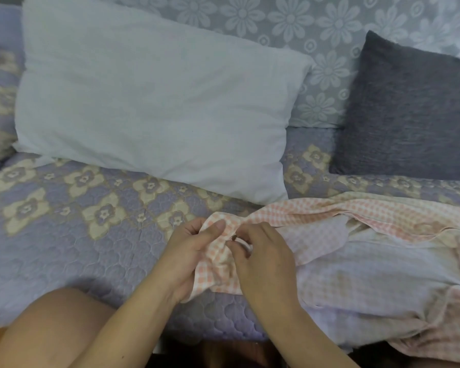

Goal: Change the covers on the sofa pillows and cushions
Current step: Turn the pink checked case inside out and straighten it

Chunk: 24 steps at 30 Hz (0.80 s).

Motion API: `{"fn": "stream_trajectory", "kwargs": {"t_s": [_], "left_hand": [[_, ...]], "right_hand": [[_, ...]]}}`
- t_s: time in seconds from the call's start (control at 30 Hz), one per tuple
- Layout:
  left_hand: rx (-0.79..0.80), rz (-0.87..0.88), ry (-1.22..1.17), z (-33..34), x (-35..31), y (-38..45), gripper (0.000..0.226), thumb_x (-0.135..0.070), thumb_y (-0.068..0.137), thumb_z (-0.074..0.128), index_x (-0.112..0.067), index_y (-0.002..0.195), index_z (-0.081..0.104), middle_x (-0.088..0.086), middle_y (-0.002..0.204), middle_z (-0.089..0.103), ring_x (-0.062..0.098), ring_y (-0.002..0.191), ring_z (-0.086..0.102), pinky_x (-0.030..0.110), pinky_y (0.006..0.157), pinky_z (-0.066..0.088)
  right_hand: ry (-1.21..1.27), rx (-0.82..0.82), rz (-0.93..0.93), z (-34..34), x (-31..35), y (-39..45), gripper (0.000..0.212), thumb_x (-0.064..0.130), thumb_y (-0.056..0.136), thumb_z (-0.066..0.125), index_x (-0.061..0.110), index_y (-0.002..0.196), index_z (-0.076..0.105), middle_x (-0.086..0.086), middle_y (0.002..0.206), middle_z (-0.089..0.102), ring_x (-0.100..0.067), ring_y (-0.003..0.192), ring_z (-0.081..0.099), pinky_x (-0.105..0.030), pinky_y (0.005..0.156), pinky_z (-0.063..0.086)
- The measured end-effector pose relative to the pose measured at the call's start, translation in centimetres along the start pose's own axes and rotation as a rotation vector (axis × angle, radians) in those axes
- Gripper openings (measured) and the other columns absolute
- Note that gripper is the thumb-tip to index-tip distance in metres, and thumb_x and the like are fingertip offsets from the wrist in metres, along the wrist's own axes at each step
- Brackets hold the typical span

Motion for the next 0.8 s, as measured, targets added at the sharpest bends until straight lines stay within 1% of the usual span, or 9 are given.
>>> {"fn": "stream_trajectory", "kwargs": {"t_s": [0.1,0.2,0.3,0.37,0.47,0.6,0.67,0.73,0.8], "left_hand": [[-0.022,0.039,0.032,0.0,-0.2,0.1,0.022,-0.011,0.089,0.071,0.004,0.104,0.066,0.028,0.096,0.07,0.035,0.08,0.072,0.043,0.075,0.06],[-0.048,0.098,0.093,-0.3,-0.3,0.3,0.015,-0.013,0.085,0.077,-0.004,0.086,0.066,0.027,0.092,0.067,0.034,0.08,0.069,0.045,0.08,0.056],[-0.062,0.104,0.098,-0.4,-0.3,0.3,0.016,-0.015,0.083,0.081,-0.008,0.08,0.067,0.029,0.094,0.067,0.037,0.085,0.068,0.05,0.084,0.055],[-0.068,0.1,0.08,-0.4,-0.3,0.3,0.016,-0.015,0.082,0.082,-0.006,0.084,0.068,0.031,0.098,0.067,0.039,0.089,0.067,0.052,0.087,0.055],[-0.069,0.1,0.079,-0.2,-0.2,0.4,0.014,-0.015,0.082,0.078,-0.006,0.082,0.068,0.029,0.099,0.068,0.039,0.09,0.068,0.049,0.084,0.056],[-0.066,0.124,0.165,0.0,-0.3,0.4,0.028,-0.022,0.078,0.084,-0.003,0.086,0.065,0.027,0.095,0.065,0.039,0.088,0.063,0.048,0.079,0.055],[-0.068,0.16,0.24,0.2,-0.6,0.3,0.023,-0.027,0.077,0.081,-0.01,0.076,0.064,0.021,0.086,0.062,0.036,0.082,0.059,0.049,0.076,0.051],[-0.069,0.235,0.342,0.7,-1.0,0.1,0.027,-0.031,0.08,0.078,-0.017,0.068,0.059,0.013,0.076,0.053,0.028,0.074,0.049,0.046,0.07,0.042],[-0.064,0.317,0.426,1.7,-1.6,-0.2,0.033,-0.035,0.085,0.072,-0.015,0.068,0.051,0.01,0.072,0.045,0.024,0.07,0.04,0.043,0.067,0.035]], "right_hand": [[-0.059,-0.028,-0.04,-0.3,0.5,0.2,0.016,0.03,0.083,0.077,0.021,0.089,0.065,0.008,0.086,0.058,-0.012,0.082,0.055,-0.027,0.068,0.049],[-0.008,-0.007,-0.027,-0.4,0.8,0.5,0.017,0.04,0.088,0.063,0.023,0.085,0.062,0.011,0.085,0.056,-0.01,0.082,0.053,-0.025,0.071,0.046],[0.11,0.066,0.094,-0.3,0.2,0.8,0.016,0.037,0.093,0.058,0.026,0.082,0.064,0.015,0.08,0.059,-0.005,0.081,0.057,-0.024,0.073,0.047],[0.258,0.121,0.273,-0.3,-0.4,1.0,0.014,0.029,0.096,0.061,0.028,0.084,0.068,0.015,0.077,0.065,-0.002,0.079,0.061,-0.019,0.071,0.048],[0.403,0.172,0.448,-0.4,-0.8,1.0,0.013,0.024,0.094,0.063,0.029,0.085,0.07,0.015,0.076,0.069,0.005,0.078,0.063,-0.013,0.067,0.045],[0.421,0.18,0.498,-0.5,-1.2,1.0,0.012,0.023,0.092,0.064,0.027,0.08,0.068,0.01,0.076,0.068,0.001,0.074,0.062,-0.015,0.065,0.045],[0.434,0.183,0.507,-0.5,-1.3,1.0,0.015,0.025,0.093,0.063,0.025,0.079,0.066,0.008,0.075,0.067,0.001,0.072,0.061,-0.017,0.064,0.044],[0.38,0.19,0.49,-0.7,-1.1,1.0,0.023,0.027,0.096,0.058,0.023,0.074,0.06,0.005,0.07,0.062,0.001,0.065,0.056,-0.017,0.058,0.043],[0.347,0.179,0.477,-1.2,-0.6,1.2,0.028,0.025,0.097,0.053,0.021,0.07,0.051,0.005,0.065,0.054,0.0,0.059,0.048,-0.019,0.055,0.04]]}}
Point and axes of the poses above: each hand's wrist, its own y-axis towards the middle knuckle, its own z-axis out of the palm, x = y × z, the point moved 5 cm from there along y, towards the middle knuckle
